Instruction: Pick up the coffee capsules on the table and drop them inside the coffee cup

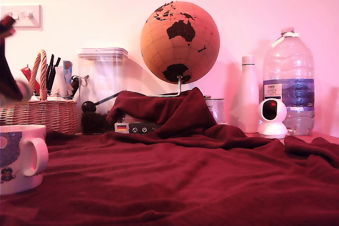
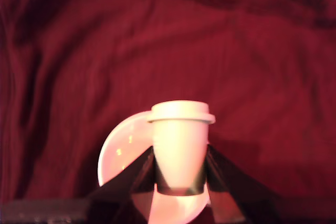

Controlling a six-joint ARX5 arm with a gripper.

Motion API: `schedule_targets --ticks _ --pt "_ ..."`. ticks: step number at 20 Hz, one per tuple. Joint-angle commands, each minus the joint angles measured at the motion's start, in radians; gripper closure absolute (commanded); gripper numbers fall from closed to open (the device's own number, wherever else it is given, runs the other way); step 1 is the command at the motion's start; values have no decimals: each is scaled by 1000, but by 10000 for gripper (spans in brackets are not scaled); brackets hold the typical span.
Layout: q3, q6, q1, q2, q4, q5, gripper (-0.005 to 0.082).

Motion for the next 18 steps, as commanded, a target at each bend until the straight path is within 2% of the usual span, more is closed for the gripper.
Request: schedule_targets --ticks 1,9,13,18 --pt "43 23 -2 48 -34 -2 607" --pt "185 80 -2 227 -208 -2 606" --pt "188 88 -2 246 -227 -3 607" --pt "188 129 -2 246 -232 -3 607"
